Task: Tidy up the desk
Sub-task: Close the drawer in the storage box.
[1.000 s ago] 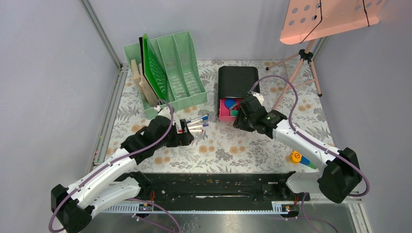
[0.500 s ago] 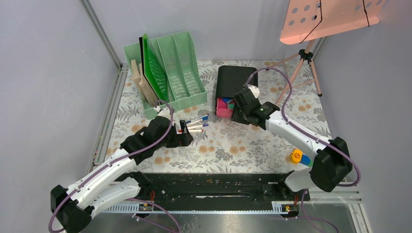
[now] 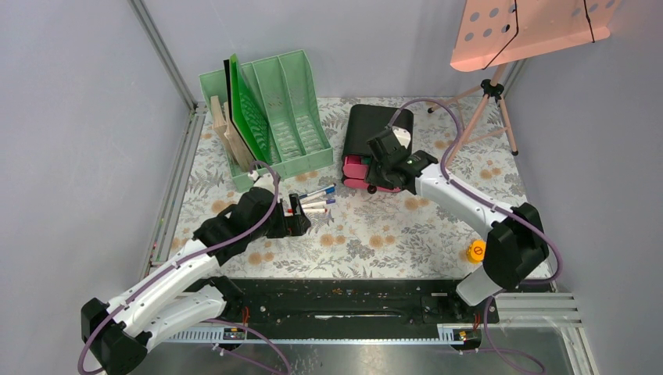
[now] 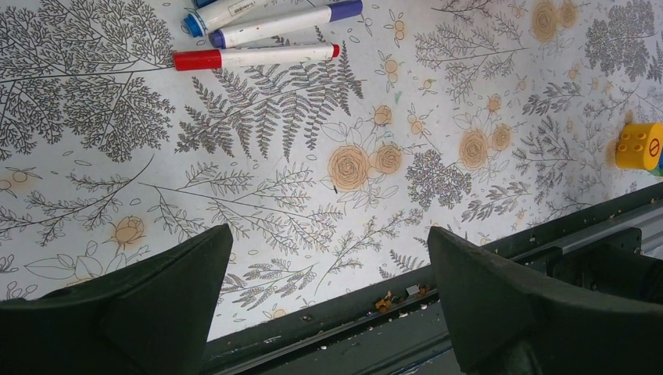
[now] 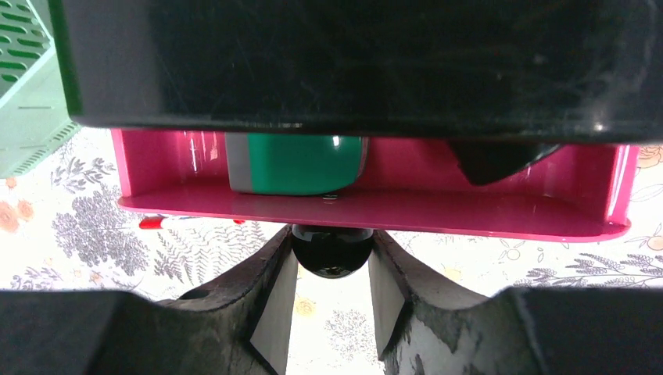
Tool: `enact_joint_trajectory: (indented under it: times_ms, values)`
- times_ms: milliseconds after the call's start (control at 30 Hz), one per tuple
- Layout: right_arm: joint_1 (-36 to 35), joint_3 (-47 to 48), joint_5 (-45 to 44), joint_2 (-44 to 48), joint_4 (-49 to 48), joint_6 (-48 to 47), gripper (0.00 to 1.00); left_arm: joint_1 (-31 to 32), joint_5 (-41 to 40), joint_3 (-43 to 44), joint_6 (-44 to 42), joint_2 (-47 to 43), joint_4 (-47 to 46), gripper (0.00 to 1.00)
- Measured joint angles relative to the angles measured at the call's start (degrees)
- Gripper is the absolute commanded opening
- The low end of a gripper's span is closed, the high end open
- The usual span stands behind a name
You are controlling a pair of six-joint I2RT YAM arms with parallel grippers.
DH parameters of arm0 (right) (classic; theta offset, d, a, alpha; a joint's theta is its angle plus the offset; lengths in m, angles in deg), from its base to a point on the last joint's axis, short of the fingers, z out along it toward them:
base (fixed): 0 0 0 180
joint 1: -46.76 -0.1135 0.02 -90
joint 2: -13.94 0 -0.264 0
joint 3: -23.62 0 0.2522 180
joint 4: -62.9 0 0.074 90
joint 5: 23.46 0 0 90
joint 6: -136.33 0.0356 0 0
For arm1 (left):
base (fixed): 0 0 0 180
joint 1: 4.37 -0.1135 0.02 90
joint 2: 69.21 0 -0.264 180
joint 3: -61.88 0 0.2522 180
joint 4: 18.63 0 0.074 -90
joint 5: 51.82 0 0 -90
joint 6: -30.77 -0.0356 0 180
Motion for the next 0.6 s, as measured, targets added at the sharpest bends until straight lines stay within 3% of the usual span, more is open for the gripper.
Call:
enact_joint_trajectory:
  times_ms: [600]
  values:
    - [3.41,6.12,0.50,-6.27,-0.94,1.18,0.16,0.00,0.26,0.00,-0.02,-0.20,0.20,0.99]
